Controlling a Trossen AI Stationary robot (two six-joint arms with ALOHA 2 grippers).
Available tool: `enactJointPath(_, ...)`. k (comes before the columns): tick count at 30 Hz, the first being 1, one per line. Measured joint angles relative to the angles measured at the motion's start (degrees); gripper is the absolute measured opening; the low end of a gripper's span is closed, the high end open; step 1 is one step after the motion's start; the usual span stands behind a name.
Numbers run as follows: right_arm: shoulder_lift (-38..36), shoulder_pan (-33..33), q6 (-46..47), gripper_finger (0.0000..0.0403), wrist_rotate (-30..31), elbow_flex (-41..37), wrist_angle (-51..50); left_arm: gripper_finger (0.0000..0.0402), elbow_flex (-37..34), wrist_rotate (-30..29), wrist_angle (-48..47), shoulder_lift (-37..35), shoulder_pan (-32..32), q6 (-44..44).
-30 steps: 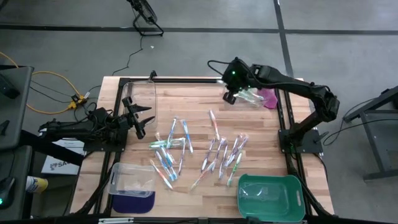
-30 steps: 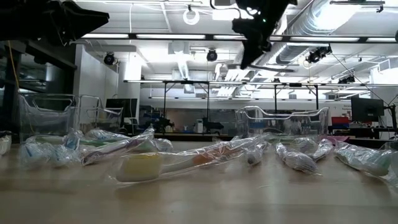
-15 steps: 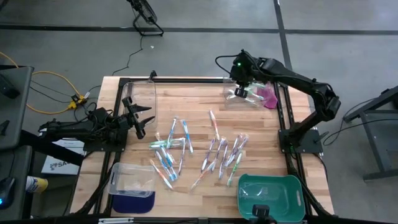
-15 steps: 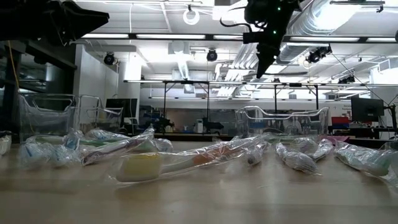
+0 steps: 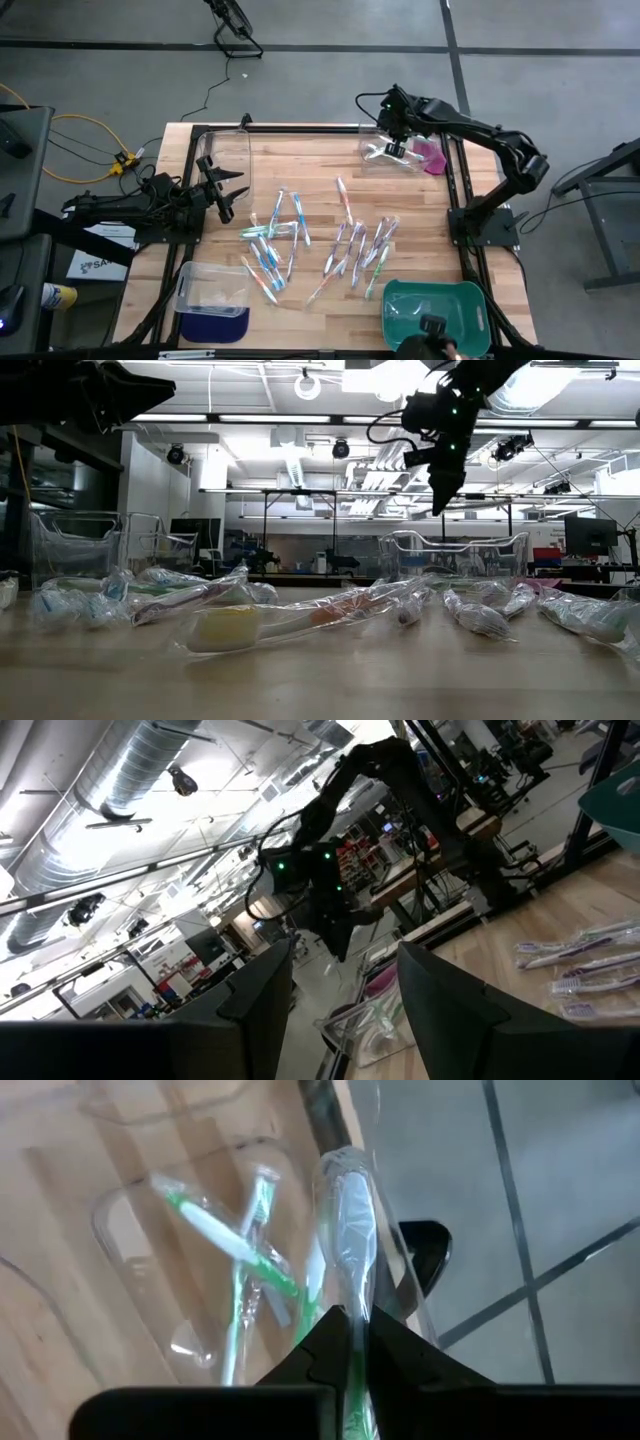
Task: Pick & Place Toothbrushes
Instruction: Put the green toothbrush into the top right transparent bin
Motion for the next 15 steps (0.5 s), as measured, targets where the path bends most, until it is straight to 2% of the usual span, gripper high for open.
enactJointPath(11, 0.0, 0.02, 0.91, 0.005, 0.61, -1.35, 1.92, 0.0177, 0.0, -0.49, -0.85, 0.0, -0.02, 0.0)
enactJointPath(15, -0.01, 1.0, 3.42, 0.0063, 3.69, -1.35, 2.31, 0.0177, 0.0, -1.19, -1.11, 0.01, -0.02, 0.0)
